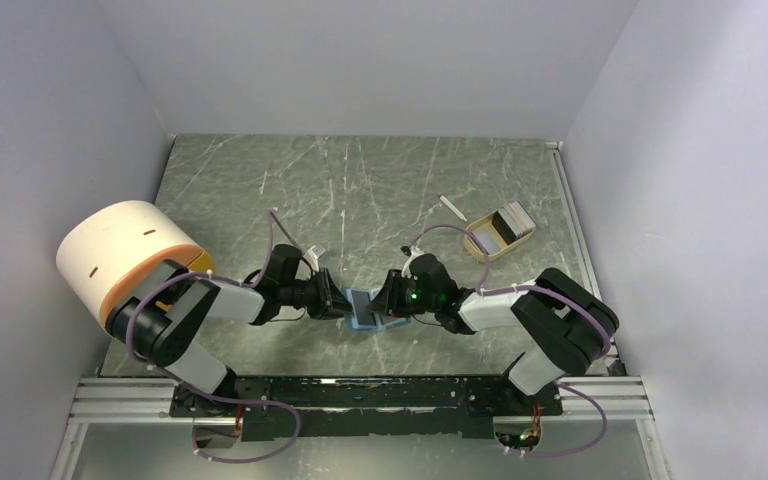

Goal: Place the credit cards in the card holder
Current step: Insert the credit card into the card holder, then pick up the credit card from the storage box.

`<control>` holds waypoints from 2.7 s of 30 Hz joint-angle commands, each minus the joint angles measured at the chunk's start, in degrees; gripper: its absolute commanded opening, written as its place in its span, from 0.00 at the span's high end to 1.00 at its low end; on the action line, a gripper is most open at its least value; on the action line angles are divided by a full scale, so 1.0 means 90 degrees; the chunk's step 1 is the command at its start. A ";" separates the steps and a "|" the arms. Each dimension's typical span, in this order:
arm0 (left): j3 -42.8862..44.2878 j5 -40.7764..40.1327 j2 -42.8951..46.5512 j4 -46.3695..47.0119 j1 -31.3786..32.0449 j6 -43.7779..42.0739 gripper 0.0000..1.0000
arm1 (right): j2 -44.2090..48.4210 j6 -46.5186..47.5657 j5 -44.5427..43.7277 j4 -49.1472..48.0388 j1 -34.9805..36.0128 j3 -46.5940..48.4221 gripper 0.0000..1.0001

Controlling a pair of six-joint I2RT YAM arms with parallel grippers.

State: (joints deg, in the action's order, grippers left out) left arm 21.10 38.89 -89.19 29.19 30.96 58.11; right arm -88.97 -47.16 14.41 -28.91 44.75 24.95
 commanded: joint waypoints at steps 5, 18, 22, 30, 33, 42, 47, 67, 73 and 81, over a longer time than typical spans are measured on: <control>0.0915 -0.0257 0.0229 -0.1574 0.0035 -0.0745 0.91 | 0.0711 0.0528 -0.0181 0.1581 0.0002 0.0356 0.63; 0.2548 0.0018 -0.0029 -0.4307 -0.0032 -0.2073 0.91 | 0.0651 0.1036 -0.0895 0.2183 -0.0123 0.0533 0.70; 0.2667 0.0422 0.0042 -0.3862 -0.0018 -0.1814 0.90 | 0.0379 0.0878 -0.0716 0.1785 -0.0113 0.0421 0.71; 0.2566 0.0718 -0.0306 -0.3114 0.0035 -0.1504 0.89 | 0.0213 0.0713 -0.0700 0.1499 -0.0098 0.0294 0.71; 0.2538 0.0847 -0.0480 -0.2932 0.0036 -0.1412 0.87 | 0.0239 0.0735 -0.0776 0.1551 -0.0095 0.0309 0.70; 0.2760 0.0344 -0.0574 -0.3478 0.0056 -0.1669 0.89 | 0.0380 0.0848 -0.1028 0.1987 -0.0106 0.0466 0.69; 0.2906 0.0045 -0.0569 -0.4017 0.0050 -0.1888 0.89 | 0.1000 0.1229 -0.1580 0.2848 -0.0313 0.0667 0.60; 0.2737 0.0565 -0.0725 -0.3901 -0.0076 -0.2178 0.79 | 0.1272 0.4318 -0.3527 0.4885 -0.2868 0.3060 0.32; 0.2704 0.0518 -0.0645 -0.4027 -0.0147 -0.2260 0.74 | 0.0165 0.5250 -0.4666 0.5467 -0.3249 0.3988 0.28; 0.2572 0.0580 -0.0611 -0.4043 -0.0258 -0.2325 0.74 | -0.0624 0.5892 -0.5353 0.5462 -0.3628 0.4303 0.27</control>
State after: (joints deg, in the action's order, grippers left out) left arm 45.30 42.35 -95.33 -6.70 29.28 38.33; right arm -92.68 1.19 -27.88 19.18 13.08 61.78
